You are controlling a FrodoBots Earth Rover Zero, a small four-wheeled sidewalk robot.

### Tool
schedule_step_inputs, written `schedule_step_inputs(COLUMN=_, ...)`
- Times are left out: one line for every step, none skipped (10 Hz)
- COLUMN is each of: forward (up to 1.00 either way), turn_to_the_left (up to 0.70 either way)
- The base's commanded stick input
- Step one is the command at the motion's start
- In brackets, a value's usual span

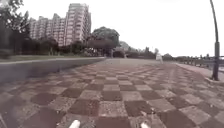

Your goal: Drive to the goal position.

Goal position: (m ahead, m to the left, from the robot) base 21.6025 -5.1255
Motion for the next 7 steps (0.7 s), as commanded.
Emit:
schedule_step_inputs(forward=0.70, turn_to_the_left=0.00)
schedule_step_inputs(forward=0.70, turn_to_the_left=0.00)
schedule_step_inputs(forward=0.70, turn_to_the_left=0.00)
schedule_step_inputs(forward=0.70, turn_to_the_left=-0.19)
schedule_step_inputs(forward=0.70, turn_to_the_left=-0.27)
schedule_step_inputs(forward=0.70, turn_to_the_left=-0.27)
schedule_step_inputs(forward=0.70, turn_to_the_left=-0.27)
